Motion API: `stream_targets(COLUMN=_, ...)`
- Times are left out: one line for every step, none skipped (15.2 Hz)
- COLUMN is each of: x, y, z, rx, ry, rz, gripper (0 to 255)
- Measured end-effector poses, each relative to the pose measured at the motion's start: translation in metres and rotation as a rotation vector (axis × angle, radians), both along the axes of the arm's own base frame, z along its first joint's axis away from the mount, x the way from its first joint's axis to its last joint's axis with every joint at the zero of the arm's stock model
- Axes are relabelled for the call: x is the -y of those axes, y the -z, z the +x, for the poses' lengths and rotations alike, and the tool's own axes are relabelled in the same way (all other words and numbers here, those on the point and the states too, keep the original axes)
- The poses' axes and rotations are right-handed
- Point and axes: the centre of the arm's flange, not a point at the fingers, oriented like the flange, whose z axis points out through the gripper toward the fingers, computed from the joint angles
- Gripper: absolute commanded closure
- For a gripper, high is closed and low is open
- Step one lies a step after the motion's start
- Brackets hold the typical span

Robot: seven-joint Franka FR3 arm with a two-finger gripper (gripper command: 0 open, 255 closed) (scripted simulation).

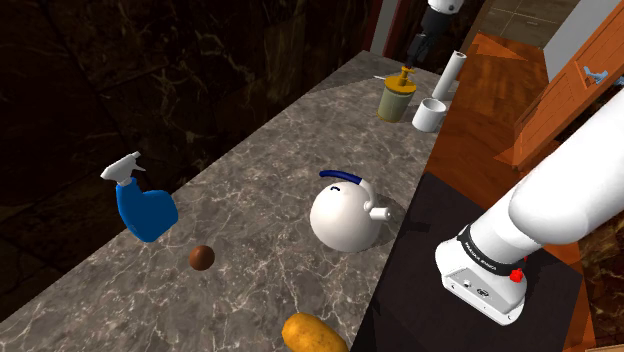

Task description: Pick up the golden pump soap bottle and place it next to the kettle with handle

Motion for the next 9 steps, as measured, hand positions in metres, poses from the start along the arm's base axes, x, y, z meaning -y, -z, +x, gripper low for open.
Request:
stream_targets(x=0.012, y=0.005, z=0.006, rx=0.002, ry=0.001, rz=-0.002, gripper=0)
stream_targets(x=0.022, y=0.010, z=0.013, rx=0.003, ry=0.003, rz=-0.004, gripper=0)
stream_targets(x=0.031, y=0.014, z=0.019, rx=0.005, ry=0.004, rz=-0.005, gripper=0)
stream_targets(x=0.039, y=0.021, z=0.024, rx=0.007, ry=0.005, rz=-0.007, gripper=0)
stream_targets(x=0.048, y=0.027, z=0.031, rx=0.008, ry=0.007, rz=-0.008, gripper=0)
stream_targets(x=0.060, y=0.032, z=0.036, rx=0.010, ry=0.008, rz=-0.009, gripper=0)
stream_targets(x=0.073, y=0.035, z=0.042, rx=0.012, ry=0.010, rz=-0.011, gripper=0)
stream_targets(x=0.081, y=0.042, z=0.047, rx=0.014, ry=0.011, rz=-0.013, gripper=0)
stream_targets(x=0.087, y=0.046, z=0.049, rx=0.014, ry=0.012, rz=-0.014, gripper=0)
